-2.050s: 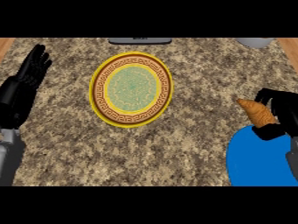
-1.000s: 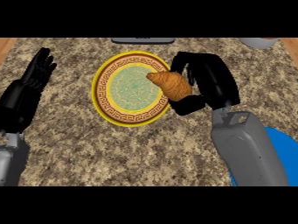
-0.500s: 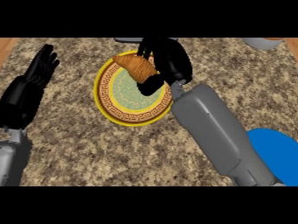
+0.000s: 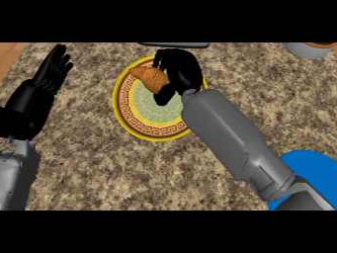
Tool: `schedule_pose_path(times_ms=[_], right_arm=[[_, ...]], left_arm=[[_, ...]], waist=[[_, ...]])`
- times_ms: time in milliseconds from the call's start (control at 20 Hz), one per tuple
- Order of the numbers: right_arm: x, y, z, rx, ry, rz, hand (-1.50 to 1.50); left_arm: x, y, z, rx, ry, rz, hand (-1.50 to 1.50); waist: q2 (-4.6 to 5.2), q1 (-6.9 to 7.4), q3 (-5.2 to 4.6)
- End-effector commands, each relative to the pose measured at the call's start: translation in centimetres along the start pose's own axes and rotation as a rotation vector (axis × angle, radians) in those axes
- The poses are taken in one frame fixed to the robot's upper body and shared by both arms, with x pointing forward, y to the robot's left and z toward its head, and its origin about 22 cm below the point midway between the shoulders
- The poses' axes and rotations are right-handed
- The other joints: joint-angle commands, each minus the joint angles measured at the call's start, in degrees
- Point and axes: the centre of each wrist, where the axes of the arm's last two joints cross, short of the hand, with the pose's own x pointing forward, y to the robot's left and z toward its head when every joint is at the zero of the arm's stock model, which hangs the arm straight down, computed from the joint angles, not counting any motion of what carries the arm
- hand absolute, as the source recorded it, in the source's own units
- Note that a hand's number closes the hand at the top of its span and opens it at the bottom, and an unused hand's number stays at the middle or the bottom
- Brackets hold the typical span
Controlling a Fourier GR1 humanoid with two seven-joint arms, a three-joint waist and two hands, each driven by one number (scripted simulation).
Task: Pick the croissant from the plate and place it in the plate
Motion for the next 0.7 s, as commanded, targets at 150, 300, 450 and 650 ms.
schedule_pose_path(times_ms=[150, 300, 450, 650], right_arm=[[-1.9, 1.2, -0.5, -0.022, 0.137, -0.096, -1.50], [-1.3, 1.0, -0.6, 0.005, 0.088, -0.183, -1.50], [-0.7, 1.0, -0.2, -0.009, 0.043, -0.270, -1.50], [-1.8, 1.1, -0.2, -0.146, 0.016, -0.384, -1.50]], left_arm=[[0.8, -1.7, -0.8, -0.057, -0.034, 0.003, 0.00], [0.0, -1.1, -1.7, -0.051, -0.037, 0.002, 0.00], [0.1, -2.8, -2.0, -0.057, -0.033, 0.003, 0.00], [0.6, -2.1, -1.5, -0.069, -0.030, 0.009, 0.00]], waist=[[0.83, 3.31, 0.03], [1.02, 2.89, 0.02], [0.95, 3.04, 0.05], [0.78, 2.95, 0.10]])
